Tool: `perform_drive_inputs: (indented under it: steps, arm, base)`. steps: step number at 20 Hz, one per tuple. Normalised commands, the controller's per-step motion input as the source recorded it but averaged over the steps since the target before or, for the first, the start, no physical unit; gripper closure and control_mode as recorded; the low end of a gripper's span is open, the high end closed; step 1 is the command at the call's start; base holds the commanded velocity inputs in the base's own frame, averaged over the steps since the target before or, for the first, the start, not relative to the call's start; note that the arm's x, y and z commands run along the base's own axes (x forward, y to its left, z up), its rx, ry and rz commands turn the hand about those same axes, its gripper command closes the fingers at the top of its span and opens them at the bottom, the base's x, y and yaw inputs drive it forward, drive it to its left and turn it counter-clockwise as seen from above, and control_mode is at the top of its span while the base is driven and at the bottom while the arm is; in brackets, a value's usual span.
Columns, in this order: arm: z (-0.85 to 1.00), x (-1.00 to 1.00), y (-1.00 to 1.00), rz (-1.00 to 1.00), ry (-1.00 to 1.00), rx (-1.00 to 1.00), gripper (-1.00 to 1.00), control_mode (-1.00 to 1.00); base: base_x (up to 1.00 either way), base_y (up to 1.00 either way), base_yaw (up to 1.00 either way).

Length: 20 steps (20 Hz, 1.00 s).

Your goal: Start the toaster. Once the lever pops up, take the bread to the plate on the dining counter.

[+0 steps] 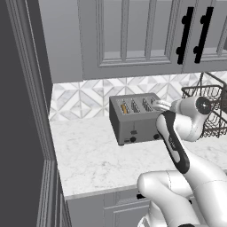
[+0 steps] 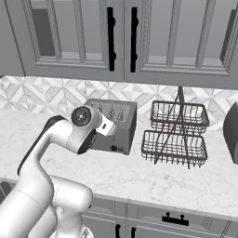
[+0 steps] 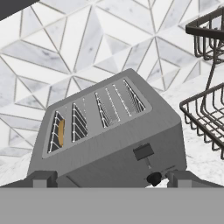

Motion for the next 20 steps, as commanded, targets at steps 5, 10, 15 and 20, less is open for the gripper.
perform_drive_inputs:
  steps: [5,10,15,20]
  arm:
    - [0.0,0.0,0.0,0.0,0.0,0.0,-1.0,-1.0]
    - [0.0,0.0,0.0,0.0,0.0,0.0,-1.0,-1.0]
    - [0.0,0.0,0.0,0.0,0.0,0.0,-1.0,-1.0]
    - [0.0,0.0,0.0,0.0,0.0,0.0,-1.0,-1.0]
  base:
    - [0.0,0.0,0.0]
    - [0.0,0.0,0.0]
    - [0.0,0.0,0.0]
    - [0.0,0.0,0.0]
